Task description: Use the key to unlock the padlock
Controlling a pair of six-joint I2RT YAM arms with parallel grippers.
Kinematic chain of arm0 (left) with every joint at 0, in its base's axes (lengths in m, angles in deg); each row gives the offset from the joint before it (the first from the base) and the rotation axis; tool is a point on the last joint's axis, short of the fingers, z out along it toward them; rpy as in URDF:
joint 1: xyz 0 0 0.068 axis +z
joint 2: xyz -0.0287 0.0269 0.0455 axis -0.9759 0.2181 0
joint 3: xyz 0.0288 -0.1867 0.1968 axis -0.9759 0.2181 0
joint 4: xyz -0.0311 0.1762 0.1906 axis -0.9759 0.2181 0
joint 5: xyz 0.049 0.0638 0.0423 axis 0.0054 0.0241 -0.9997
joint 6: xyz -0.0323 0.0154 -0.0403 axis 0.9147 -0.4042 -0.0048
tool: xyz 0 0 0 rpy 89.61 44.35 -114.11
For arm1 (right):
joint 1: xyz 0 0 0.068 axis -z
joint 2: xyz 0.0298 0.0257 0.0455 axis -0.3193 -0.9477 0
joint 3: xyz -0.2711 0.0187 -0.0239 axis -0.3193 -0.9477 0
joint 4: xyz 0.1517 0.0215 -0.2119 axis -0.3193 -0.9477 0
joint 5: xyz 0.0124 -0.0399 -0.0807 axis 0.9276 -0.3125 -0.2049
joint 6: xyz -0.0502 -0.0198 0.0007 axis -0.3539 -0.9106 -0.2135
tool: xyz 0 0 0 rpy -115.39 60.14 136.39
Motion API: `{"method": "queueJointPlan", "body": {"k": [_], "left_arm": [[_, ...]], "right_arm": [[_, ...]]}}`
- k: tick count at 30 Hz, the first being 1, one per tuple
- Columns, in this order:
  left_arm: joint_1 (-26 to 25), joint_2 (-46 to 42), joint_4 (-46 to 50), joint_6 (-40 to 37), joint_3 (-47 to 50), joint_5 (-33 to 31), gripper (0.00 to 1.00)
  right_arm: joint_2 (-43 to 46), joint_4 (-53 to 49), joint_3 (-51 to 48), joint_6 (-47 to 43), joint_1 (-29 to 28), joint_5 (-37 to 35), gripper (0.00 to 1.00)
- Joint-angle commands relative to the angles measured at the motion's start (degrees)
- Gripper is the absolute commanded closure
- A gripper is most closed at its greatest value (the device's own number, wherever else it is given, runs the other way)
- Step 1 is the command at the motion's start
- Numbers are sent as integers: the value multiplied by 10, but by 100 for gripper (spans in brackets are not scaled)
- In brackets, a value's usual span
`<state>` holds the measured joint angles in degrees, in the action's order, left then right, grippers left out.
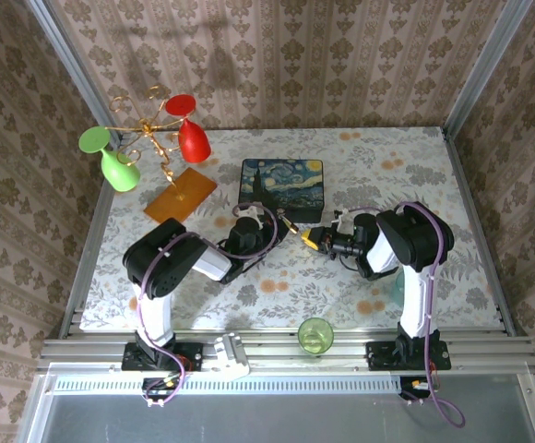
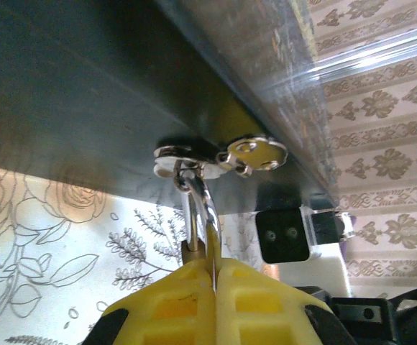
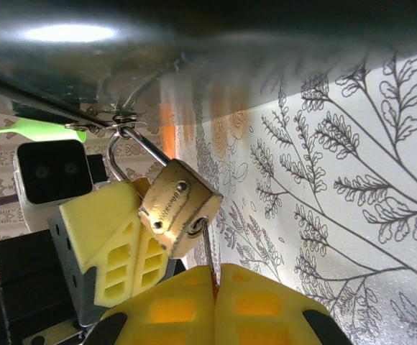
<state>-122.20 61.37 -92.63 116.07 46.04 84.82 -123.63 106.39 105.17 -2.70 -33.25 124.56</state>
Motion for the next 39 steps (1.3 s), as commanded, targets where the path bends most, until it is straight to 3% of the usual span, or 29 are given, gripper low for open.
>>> {"method": "queueJointPlan", "body": {"k": [1, 8, 16, 21, 23, 31, 37, 39], "left_arm": [[7, -2, 32, -32, 6, 10, 97], [9, 12, 63, -58, -7, 0, 90], [9, 37, 0, -94, -12, 7, 79], [11, 55, -3, -94, -22, 17, 62], [9, 53, 0, -102, -21, 13, 60], [-3, 42, 112, -162, -63, -20, 50], [-18, 40, 227, -188, -98, -74, 50], [-23, 49, 222, -185, -101, -86, 49]], "right_arm": [[-31, -10, -18, -18, -2, -8, 100], [-18, -13, -21, -22, -1, -8, 100], [-20, -12, -24, -32, -2, -8, 100], [-18, -13, -26, -34, -1, -7, 100], [-18, -12, -26, -34, 0, -7, 100], [-19, -12, -28, -36, 3, -6, 100], [-15, -12, -37, -38, 8, -7, 100], [-15, -12, -38, -40, 8, -8, 100]]}}
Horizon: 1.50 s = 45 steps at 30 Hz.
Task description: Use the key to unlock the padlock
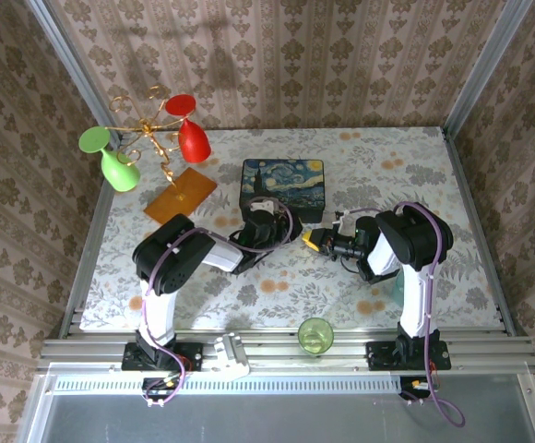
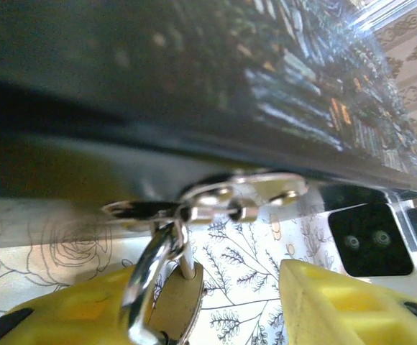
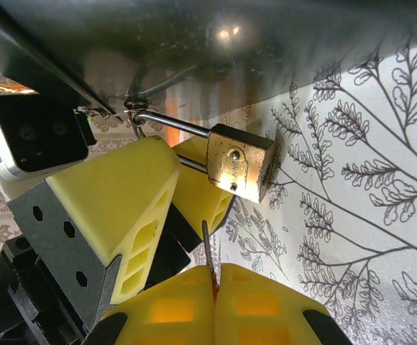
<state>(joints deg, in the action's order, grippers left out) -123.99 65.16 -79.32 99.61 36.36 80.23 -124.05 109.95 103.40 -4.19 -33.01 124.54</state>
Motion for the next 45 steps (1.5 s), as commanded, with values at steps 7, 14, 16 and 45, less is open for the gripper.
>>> {"method": "queueJointPlan", "body": {"k": [7, 14, 16, 45], "left_arm": [[-11, 55, 19, -22, -10, -40, 55], [-5, 48, 31, -20, -2, -42, 76], [-4, 43, 35, -18, -2, -37, 81], [30, -10, -160, 161, 32, 137, 100]], "right_arm": [[-10, -48, -24, -26, 8, -6, 100], [-15, -48, -28, -28, 14, -6, 100], [-21, -48, -27, -28, 17, -6, 100], [-30, -39, 32, -38, 56, 103, 100]]}}
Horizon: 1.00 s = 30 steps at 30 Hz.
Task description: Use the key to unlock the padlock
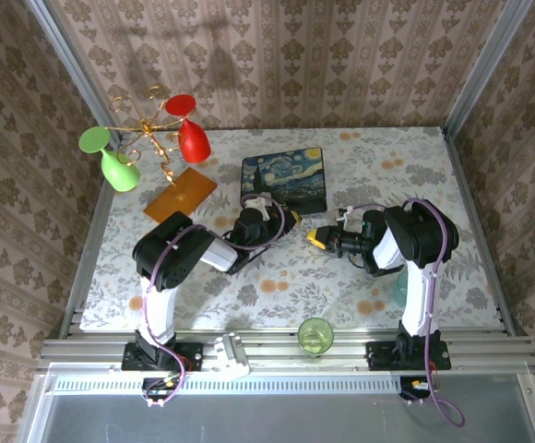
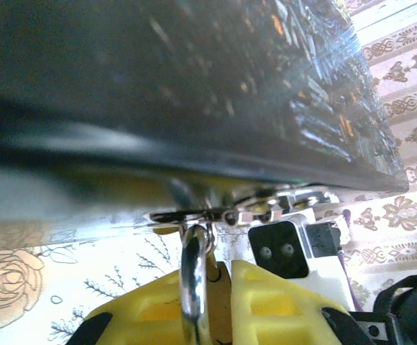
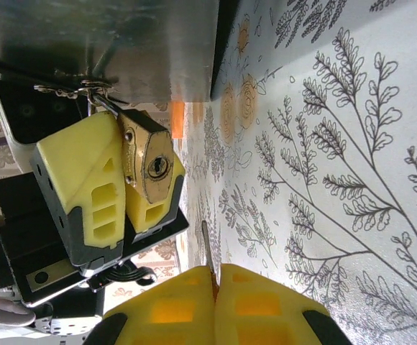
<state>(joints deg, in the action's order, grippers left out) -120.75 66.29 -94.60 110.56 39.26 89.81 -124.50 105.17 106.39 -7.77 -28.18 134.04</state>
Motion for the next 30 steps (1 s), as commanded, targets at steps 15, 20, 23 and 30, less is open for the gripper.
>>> {"method": "queueJointPlan", "body": {"k": [15, 20, 23, 30], "left_arm": [[-8, -19, -26, 70, 12, 33, 99], [-11, -12, -42, 82, 11, 30, 99], [-13, -8, -52, 91, 9, 31, 100], [-9, -19, -41, 85, 13, 28, 100]], "right_arm": [[0, 11, 25, 23, 9, -20, 100], [12, 11, 28, 27, 7, -30, 100], [14, 12, 35, 30, 1, -31, 100], [50, 13, 26, 25, -11, -39, 100]]}}
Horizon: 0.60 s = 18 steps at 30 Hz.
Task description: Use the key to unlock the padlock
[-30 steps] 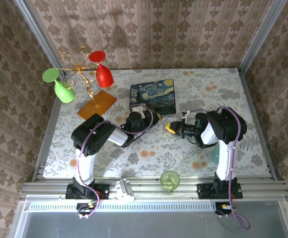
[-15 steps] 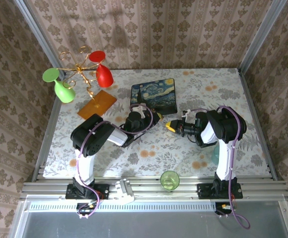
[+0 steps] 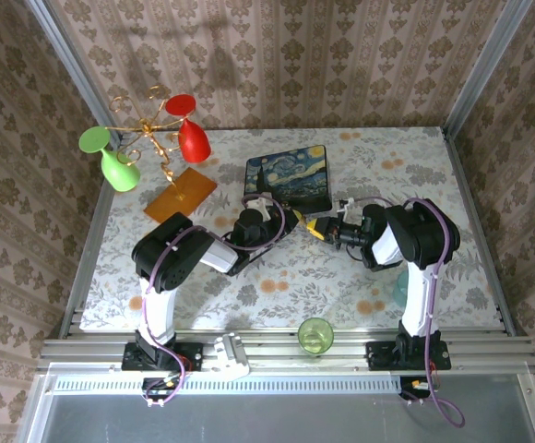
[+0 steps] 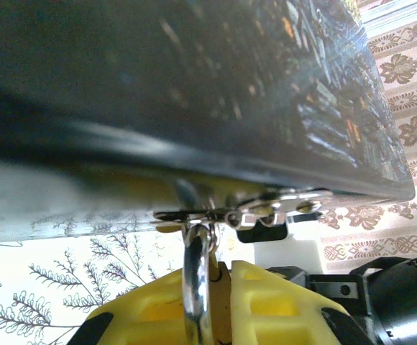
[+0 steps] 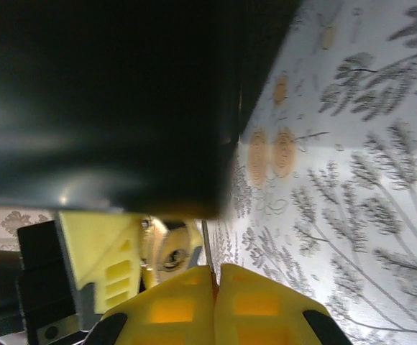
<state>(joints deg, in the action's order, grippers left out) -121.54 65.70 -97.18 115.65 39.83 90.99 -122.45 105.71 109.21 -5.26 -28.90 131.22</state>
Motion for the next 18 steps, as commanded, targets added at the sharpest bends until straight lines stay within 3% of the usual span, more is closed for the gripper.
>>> {"method": "queueJointPlan", "body": {"k": [1, 10, 18], "left_arm": [[-2, -15, -12, 32, 8, 14, 100], [-2, -20, -5, 29, -1, 18, 100], [-5, -15, -21, 37, -3, 19, 100]], "right_arm": [[35, 7, -4, -2, -4, -11, 100], [17, 7, -19, -14, 1, -10, 100], [52, 6, -41, -38, 7, 18, 100]]}}
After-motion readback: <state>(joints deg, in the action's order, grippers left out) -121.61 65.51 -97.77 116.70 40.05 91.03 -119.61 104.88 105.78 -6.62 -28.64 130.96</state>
